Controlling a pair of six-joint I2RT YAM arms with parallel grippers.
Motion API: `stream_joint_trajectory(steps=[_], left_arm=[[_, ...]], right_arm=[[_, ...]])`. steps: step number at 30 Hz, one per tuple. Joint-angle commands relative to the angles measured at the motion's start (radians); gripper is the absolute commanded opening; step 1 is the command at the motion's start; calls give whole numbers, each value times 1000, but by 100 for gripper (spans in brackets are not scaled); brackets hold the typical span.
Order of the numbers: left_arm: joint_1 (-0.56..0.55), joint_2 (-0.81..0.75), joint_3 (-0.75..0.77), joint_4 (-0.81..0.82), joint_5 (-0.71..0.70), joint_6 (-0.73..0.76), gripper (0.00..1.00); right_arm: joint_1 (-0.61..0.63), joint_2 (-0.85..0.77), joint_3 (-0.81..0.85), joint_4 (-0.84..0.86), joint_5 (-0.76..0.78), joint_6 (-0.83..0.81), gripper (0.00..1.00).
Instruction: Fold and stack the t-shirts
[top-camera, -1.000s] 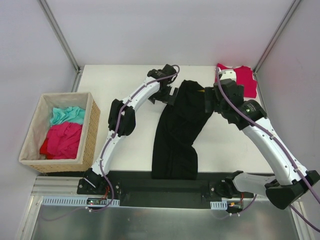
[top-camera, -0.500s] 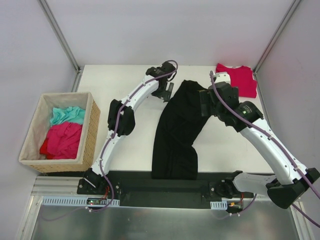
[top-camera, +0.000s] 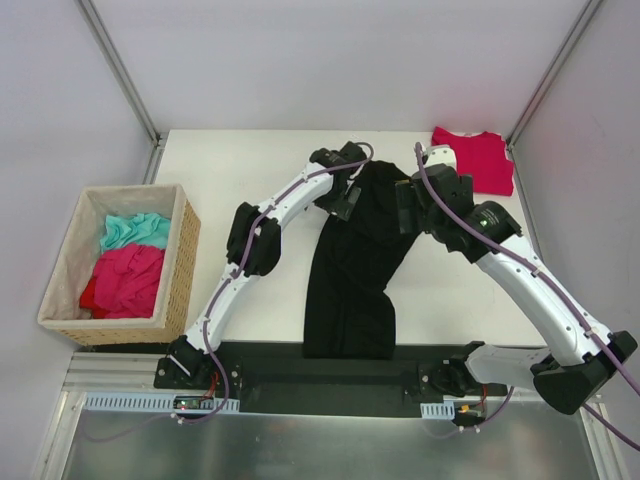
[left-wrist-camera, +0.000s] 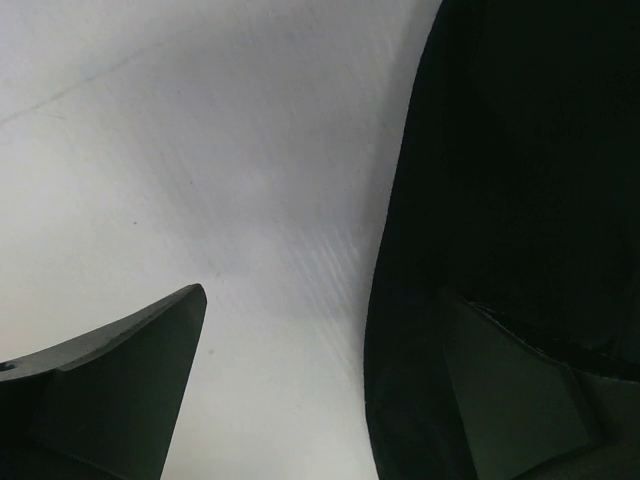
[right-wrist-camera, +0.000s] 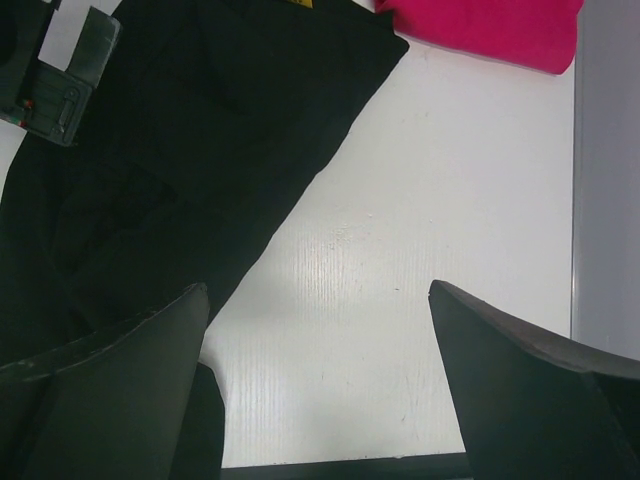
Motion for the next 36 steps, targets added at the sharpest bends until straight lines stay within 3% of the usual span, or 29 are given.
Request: stream_joint_trajectory(steps=[1,9,24,36], left_arm=[[-1,17,-16,-63,-37,31,99],[37,74,8,-143,-91,2,99],[135,6,-147,-150,-132,-34,99],[212,-104,-406,-115,-155,-105,99]], right_arm=[[10,-8,-9,-10,24,19,97],[12,-25,-10,-21,27,21,97],[15,-17,1,-26,21,19,97],[16,3,-12,-17,19,8,97]])
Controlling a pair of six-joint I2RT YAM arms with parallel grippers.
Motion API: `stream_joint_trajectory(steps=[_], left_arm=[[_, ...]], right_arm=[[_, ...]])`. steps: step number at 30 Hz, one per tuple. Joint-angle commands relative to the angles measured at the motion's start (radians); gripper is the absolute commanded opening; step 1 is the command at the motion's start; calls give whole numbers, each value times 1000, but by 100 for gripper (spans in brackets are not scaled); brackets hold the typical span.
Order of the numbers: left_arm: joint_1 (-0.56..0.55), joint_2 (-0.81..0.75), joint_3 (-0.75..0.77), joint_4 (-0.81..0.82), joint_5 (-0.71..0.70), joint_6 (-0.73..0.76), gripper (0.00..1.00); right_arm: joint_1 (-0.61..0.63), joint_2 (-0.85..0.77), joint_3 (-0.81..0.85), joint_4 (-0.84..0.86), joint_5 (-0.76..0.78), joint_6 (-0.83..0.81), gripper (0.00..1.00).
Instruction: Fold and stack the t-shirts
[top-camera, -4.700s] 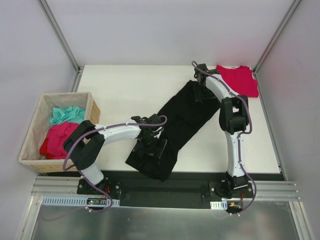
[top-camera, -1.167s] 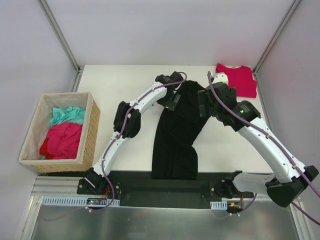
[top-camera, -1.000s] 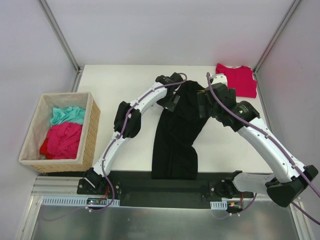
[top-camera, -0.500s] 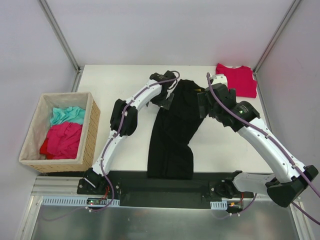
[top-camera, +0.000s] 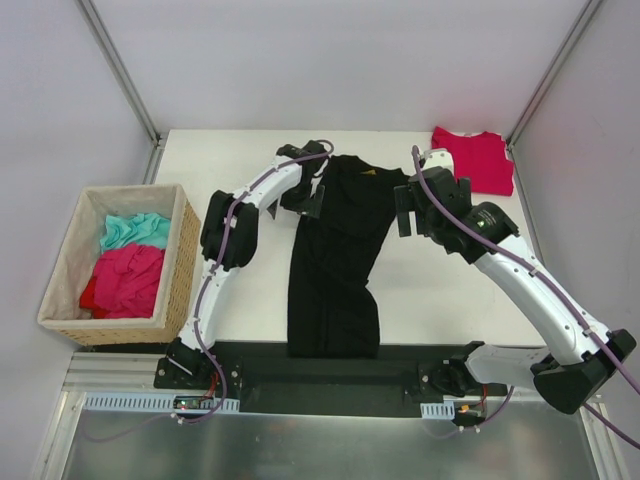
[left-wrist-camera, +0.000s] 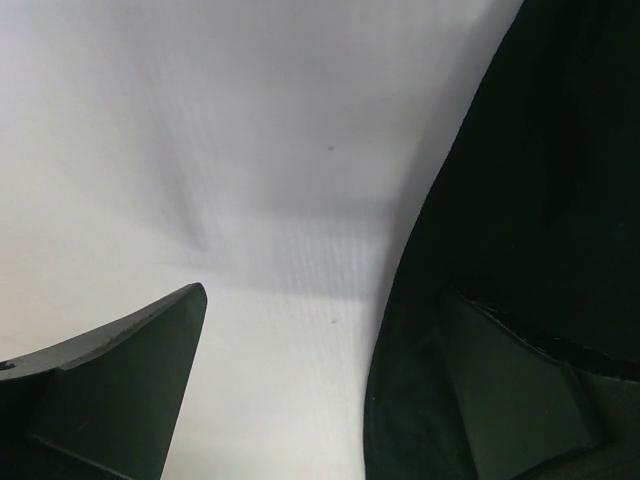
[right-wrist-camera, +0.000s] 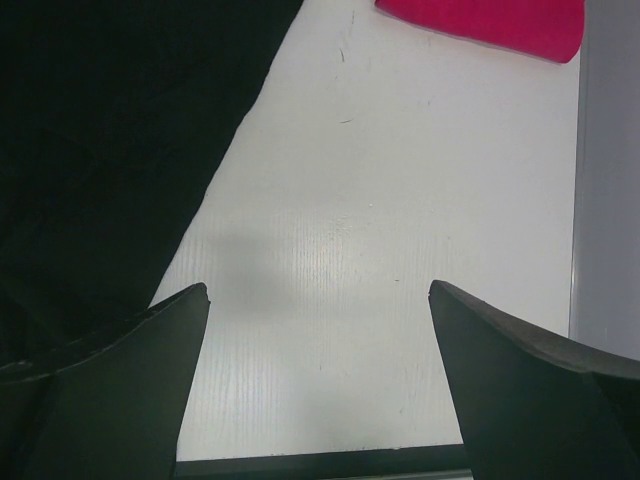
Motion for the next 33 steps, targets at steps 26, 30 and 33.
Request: stream_joint_trajectory(steps=[26,30,33], left_arm=[[78,133,369,24,-268,195,99],[79,113,371,113,-203,218,99],[76,102,386,179,-131,246,99]], right_arm=[[6,-15,-25,11,19,-5,96],[5,-11,-25,11,15,1,96],[8,-2,-19,11,10,1,97]])
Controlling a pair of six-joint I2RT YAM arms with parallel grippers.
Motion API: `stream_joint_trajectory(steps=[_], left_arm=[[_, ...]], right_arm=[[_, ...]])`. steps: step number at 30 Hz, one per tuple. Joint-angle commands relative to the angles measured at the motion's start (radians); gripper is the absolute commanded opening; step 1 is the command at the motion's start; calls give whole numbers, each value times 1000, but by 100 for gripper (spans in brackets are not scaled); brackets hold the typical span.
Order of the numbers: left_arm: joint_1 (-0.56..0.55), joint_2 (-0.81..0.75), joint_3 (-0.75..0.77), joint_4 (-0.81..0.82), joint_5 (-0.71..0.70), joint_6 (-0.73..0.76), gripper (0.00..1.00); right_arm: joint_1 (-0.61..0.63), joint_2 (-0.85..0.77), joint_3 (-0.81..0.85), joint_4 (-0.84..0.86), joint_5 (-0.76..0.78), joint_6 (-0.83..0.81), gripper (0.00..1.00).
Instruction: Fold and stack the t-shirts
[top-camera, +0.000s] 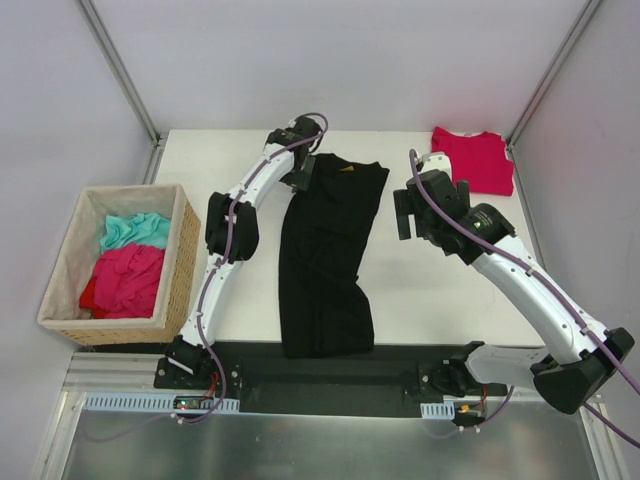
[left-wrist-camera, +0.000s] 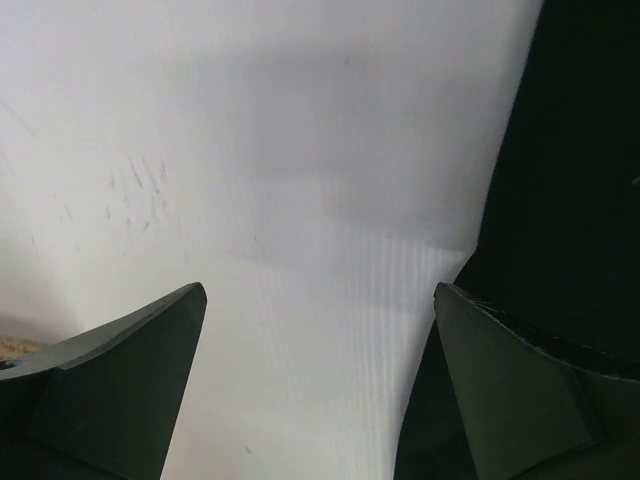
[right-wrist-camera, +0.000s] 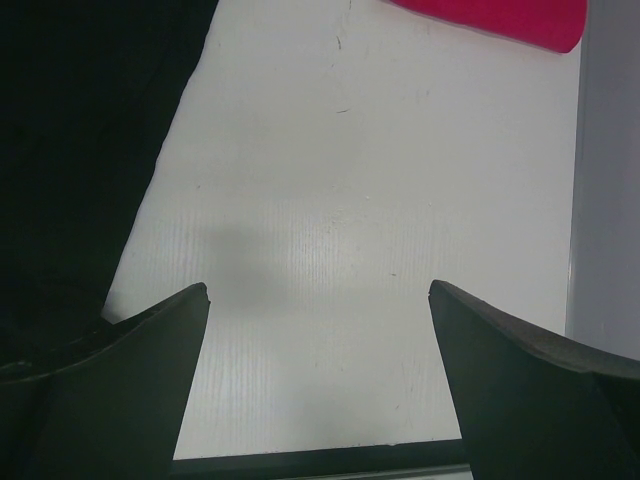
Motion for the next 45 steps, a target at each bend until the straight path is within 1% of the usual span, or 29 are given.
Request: stream_joint_trajectory(steps=[1,2,5,6,11,15,20,23,29,30,33,40,42,45], left_arm=[[5,-41,67,124,106,72,99],[5,-46,67,144,169,81,99],[5,-73,45,233,249,84,99],[5,-73,47,270,295,86,99],[6,-24,83,321,344,98,99],[6,20,80,321,318,98,99],[8,51,67,278,185,149,99],[14,65,61,258,134,175,99],[45,92,77,238,120,183,99],[51,102,80,223,146,173,99],[52,114,99,210,163,167,99],[69,137,117,78,217,111,99],[72,146,123,63,226,110,99],[83,148,122,38,231,63,99]], right_arm=[[7,0,13,6,4,3,97],[10,5,19,4,3,1,97],[16,12,26,-7,7,0,97],[18,15,32,-8,7,0,97],[26,12,40,-27,21,-3,97],[27,12,49,-42,32,-6,96],[29,22,57,-40,27,-8,97],[29,37,59,-34,17,-3,96],[33,51,62,-33,12,0,97],[35,51,62,-33,15,0,97],[33,52,65,-34,14,0,97],[33,40,57,-36,12,0,96],[35,35,54,-34,11,1,97],[36,28,48,-33,7,4,97]])
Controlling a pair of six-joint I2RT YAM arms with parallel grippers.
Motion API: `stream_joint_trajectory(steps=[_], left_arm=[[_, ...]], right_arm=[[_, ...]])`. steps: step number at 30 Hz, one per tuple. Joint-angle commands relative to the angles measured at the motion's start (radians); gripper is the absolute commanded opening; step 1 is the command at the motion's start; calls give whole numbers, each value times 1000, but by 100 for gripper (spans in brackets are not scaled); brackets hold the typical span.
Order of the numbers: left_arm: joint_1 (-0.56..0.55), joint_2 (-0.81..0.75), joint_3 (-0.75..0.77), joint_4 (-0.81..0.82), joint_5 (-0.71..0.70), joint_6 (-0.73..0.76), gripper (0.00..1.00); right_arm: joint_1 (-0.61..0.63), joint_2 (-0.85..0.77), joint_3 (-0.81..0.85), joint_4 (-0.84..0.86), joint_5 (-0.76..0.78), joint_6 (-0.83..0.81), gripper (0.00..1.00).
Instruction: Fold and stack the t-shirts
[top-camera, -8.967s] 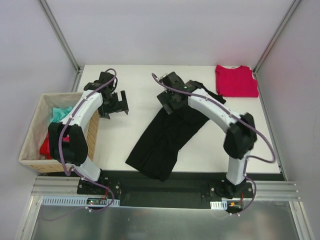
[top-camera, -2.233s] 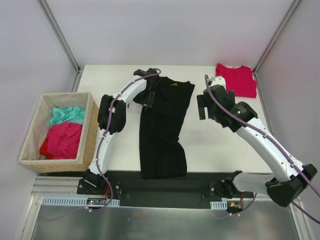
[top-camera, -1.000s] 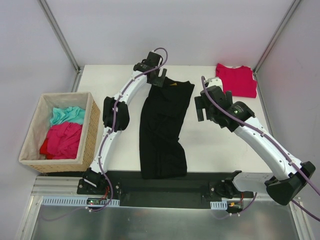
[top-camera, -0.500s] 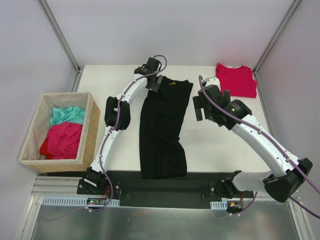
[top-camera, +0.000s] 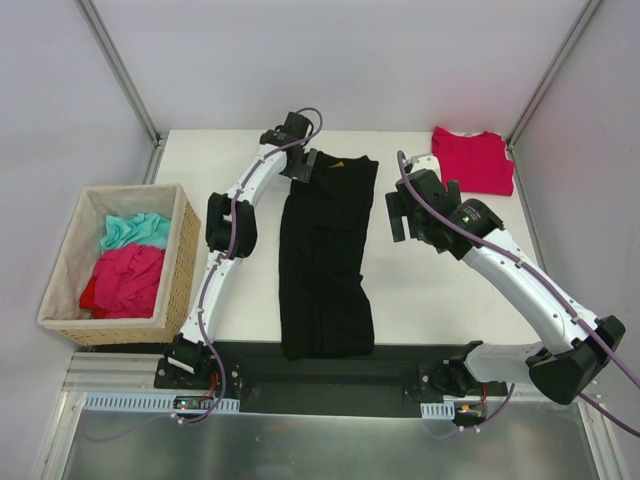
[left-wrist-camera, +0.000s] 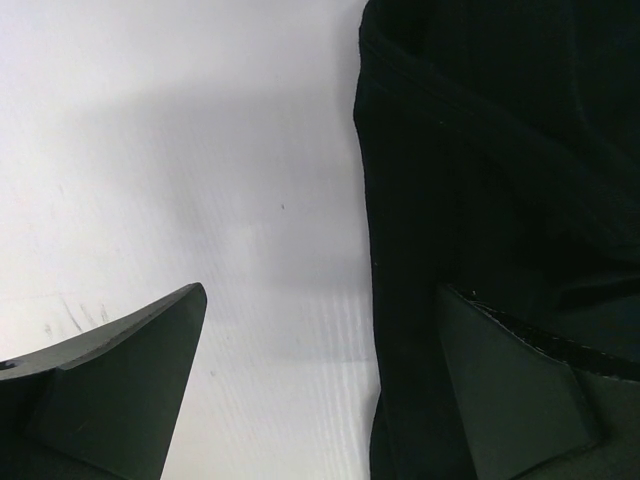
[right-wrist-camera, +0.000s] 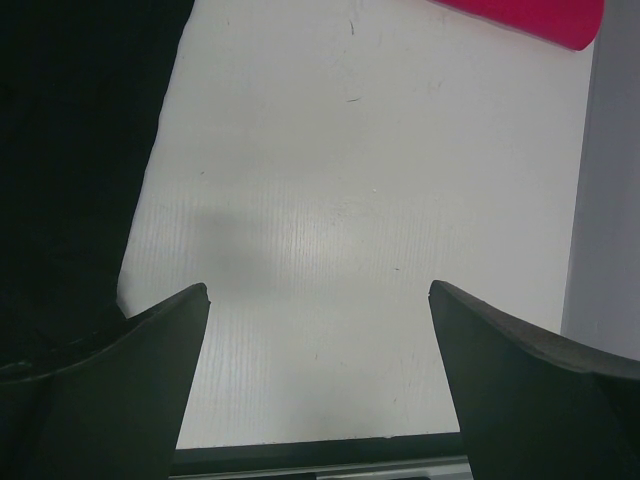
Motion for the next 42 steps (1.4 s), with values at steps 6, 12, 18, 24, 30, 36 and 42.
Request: stream_joint_trajectory(steps=[6,12,18,24,30,36,42], left_arm=[[74,19,2,-181,-3,-115,99],[114,-1,-10,-202,97,-175,99],[83,-202,-36,-176,119,-201,99],[62,-395,-335,-303,120,-191,99],[-24,-399,-435,-386,152,-221,99],[-107,-526,-711,-354,149,-243,99],[-129,-684,-932,-273,191,-266,99]], right_arm=[[9,-39,16,-6,7,1,97],[10,-36,12,-2,-1,0,97],[9,60,42,53,21,-46,97],[12,431,223,-7,42,-69,97],[23,640,283,-2,-16,-42,97],[42,665,219,20,-62,-7,97],[117,708,220,-2,-61,0,97]])
